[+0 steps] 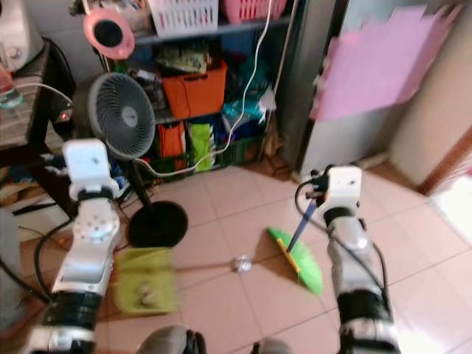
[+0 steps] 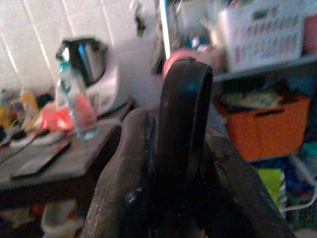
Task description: Sweep floor
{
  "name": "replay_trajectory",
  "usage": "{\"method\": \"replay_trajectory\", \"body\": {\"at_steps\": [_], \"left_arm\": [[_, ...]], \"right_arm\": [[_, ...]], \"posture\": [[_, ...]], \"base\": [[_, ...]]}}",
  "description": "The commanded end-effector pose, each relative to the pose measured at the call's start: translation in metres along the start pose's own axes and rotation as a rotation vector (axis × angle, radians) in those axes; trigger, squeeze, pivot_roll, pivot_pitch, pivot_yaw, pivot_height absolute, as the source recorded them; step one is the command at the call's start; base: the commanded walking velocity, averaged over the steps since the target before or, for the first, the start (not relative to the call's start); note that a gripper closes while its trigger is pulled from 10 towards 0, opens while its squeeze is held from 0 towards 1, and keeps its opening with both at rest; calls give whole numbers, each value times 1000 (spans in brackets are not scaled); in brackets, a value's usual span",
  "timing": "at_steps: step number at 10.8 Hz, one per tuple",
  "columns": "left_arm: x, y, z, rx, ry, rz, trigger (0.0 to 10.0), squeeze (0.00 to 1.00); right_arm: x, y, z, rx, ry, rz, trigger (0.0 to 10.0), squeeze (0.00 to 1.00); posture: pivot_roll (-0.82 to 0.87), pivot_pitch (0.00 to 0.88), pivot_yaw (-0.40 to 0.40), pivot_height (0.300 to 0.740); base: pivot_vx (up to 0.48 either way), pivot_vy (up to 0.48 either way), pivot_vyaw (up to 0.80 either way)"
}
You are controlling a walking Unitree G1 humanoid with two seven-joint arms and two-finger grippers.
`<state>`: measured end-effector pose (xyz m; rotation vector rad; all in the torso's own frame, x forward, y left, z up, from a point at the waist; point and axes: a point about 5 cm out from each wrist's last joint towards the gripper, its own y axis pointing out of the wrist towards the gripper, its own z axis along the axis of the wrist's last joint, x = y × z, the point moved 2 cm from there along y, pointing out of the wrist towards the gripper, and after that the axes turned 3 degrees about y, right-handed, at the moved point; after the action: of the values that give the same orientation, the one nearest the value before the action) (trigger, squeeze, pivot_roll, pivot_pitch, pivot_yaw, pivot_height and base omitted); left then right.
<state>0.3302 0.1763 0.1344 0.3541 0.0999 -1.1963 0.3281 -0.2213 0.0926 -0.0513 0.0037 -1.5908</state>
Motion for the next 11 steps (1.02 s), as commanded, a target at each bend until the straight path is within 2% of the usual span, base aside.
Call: {"method": "replay_trajectory", "body": {"at_steps": [1,2,4,5,6,7,8,9,11], "left_arm": [[9,6,15,65,-34,-8,10000,0],[22,14,1,18,-46,-43,10000,0],[35,20,-11,-32,-65,-83,10000,0],[41,22,-14,-57,-104,-85,10000,0],[44,23,-15,-68,-111,-78,10000,0],[53,24,-12,-45,-78,-80,10000,0],[57,23,-11,-56,-87,-92,10000,0],[68,21,-6,-52,-139,-133,10000,0],[68,20,-8,-52,-155,-122,10000,0]], "right_arm": [[2,-1,4,8,5,2,10000,0],[2,-9,8,11,13,6,10000,0],[9,-19,8,0,3,-1,10000,0],[14,-25,8,-10,-2,-12,10000,0],[15,-29,9,-19,-6,-13,10000,0],[18,-35,9,-36,-11,-13,10000,0],[19,-37,9,-39,-11,-15,10000,0],[22,-42,7,-54,-10,-26,10000,0],[18,-44,7,-62,-2,-20,10000,0]], "posture": [[-119,0,20,740],[-150,0,20,740],[-196,25,26,740],[-216,36,27,740],[-229,39,28,740],[-241,42,28,740],[-247,43,28,740],[-250,43,30,740],[-245,43,30,740]], "base": [[0,0,0],[0,0,0],[0,0,0],[0,0,0],[0,0,0],[0,0,0],[0,0,0],[0,0,0],[0,0,0]]}}
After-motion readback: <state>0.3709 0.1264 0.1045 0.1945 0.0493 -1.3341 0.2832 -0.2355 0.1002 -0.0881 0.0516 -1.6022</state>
